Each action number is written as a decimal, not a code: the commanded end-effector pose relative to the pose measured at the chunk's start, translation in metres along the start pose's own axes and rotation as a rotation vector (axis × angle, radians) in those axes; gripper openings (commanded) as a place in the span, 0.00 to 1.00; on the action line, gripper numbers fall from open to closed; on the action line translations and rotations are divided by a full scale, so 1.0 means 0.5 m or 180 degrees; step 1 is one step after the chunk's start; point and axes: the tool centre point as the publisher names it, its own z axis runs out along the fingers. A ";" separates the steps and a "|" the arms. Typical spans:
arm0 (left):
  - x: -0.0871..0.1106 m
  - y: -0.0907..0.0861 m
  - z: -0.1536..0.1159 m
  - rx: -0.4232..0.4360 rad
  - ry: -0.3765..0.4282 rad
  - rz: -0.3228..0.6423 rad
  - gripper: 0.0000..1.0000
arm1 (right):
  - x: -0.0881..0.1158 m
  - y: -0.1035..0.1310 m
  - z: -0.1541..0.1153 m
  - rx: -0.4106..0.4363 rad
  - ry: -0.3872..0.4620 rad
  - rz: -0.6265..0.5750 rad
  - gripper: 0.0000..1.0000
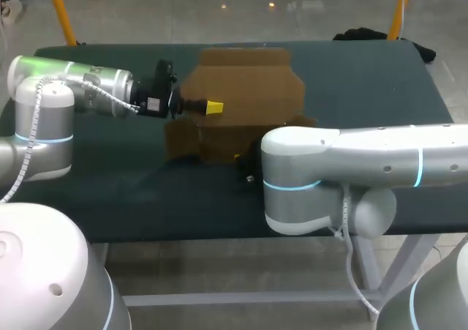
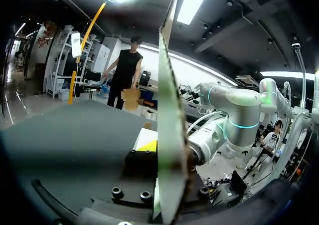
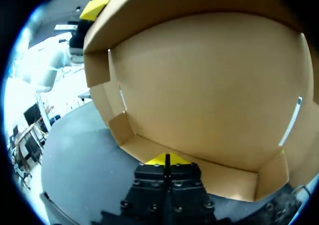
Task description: Assemble the packaging by folding the flat box into shape, placing the metal phone stand inside, and closing the box properly
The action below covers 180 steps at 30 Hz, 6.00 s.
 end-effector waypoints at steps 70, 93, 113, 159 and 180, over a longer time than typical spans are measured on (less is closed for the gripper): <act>-0.023 -0.004 -0.010 -0.0005 -0.0103 0.0032 0.00 | 0.018 0.002 -0.099 -0.0204 0.0204 -0.0073 0.00; -0.023 -0.004 -0.010 -0.0005 -0.0103 0.0032 0.00 | -0.030 -0.032 -0.288 -0.0031 0.0723 -0.0294 0.00; -0.023 -0.004 -0.010 -0.0005 -0.0103 0.0032 0.00 | -0.132 -0.072 -0.395 0.0064 0.1008 -0.0561 0.29; -0.023 -0.004 -0.010 -0.0005 -0.0103 0.0032 0.00 | -0.311 0.048 -0.243 -0.0109 0.1044 -0.1303 0.87; -0.023 -0.004 -0.010 -0.0005 -0.0103 0.0032 0.00 | -0.277 0.055 -0.201 -0.0132 0.1110 -0.1296 0.08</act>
